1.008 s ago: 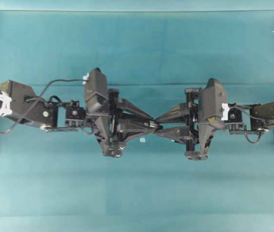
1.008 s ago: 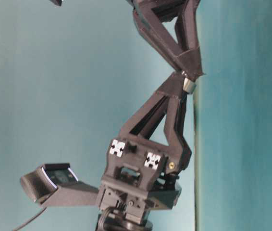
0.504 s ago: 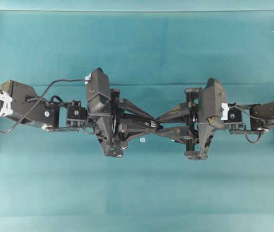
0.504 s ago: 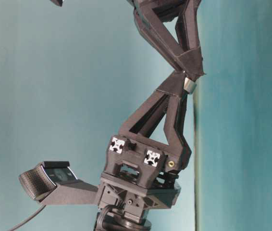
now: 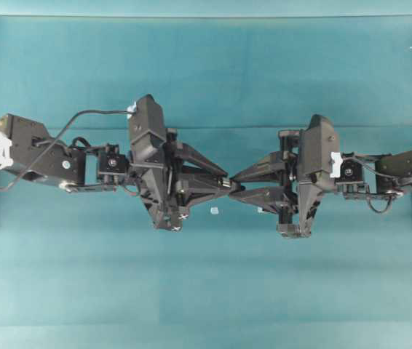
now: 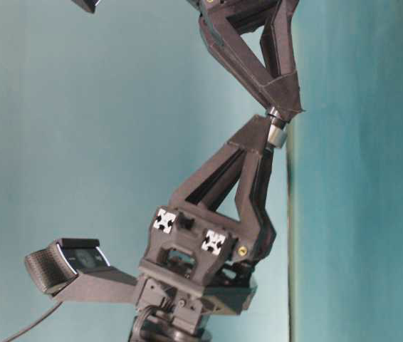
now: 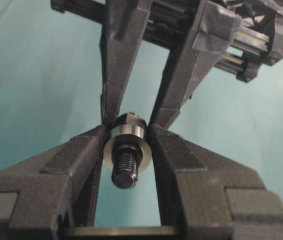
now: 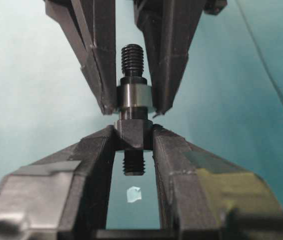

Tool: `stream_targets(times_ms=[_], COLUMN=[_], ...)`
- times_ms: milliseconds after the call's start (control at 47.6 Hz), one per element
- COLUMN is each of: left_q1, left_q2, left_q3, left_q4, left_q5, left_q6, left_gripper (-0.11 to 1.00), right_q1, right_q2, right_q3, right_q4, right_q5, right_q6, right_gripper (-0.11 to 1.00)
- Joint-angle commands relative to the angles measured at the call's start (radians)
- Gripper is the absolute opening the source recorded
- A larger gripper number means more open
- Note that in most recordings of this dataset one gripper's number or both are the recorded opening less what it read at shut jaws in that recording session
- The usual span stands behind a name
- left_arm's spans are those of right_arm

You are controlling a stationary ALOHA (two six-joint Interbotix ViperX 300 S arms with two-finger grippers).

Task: Insert the washer onto the shaft with both hands.
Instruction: 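Open the left gripper and pull it back off the shaft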

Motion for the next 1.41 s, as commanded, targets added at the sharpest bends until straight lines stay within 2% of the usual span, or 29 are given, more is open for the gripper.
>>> stream_targets(times_ms=[0, 147, 210, 462, 1113, 1259, 1385], left_q1=[0.011, 0.009, 0.008, 0.008, 0.008, -0.002, -0.021], left_q2=[-0.037, -0.058, -0.058, -0.054, -0.055, -0.077, -0.117], left_q3=[-0.006, -0.006, -0.008, -0.017, -0.025, -0.028, -0.003], left_q4=[0.002, 0.000, 0.000, 0.000, 0.000, 0.002, 0.002], left_q5=[0.021, 0.040, 0.040, 0.040, 0.049, 0.103, 0.215], left_q6=[0.002, 0.002, 0.002, 0.002, 0.011, 0.025, 0.091], left_gripper=[0.41, 0.79, 0.87, 0.80, 0.80, 0.80, 0.80], right_q1=[0.005, 0.005, 0.005, 0.005, 0.005, 0.005, 0.005], right_q2=[-0.012, -0.011, -0.011, -0.009, -0.009, -0.011, -0.011], right_q3=[-0.015, -0.015, -0.015, -0.017, -0.015, -0.014, -0.014], right_q4=[-0.002, -0.002, -0.002, -0.002, -0.002, -0.002, -0.002], right_q5=[-0.005, -0.005, -0.005, -0.005, -0.005, -0.003, -0.002], right_q6=[0.005, 0.005, 0.005, 0.003, 0.003, 0.005, 0.005], right_gripper=[0.00, 0.00, 0.00, 0.00, 0.00, 0.00, 0.00])
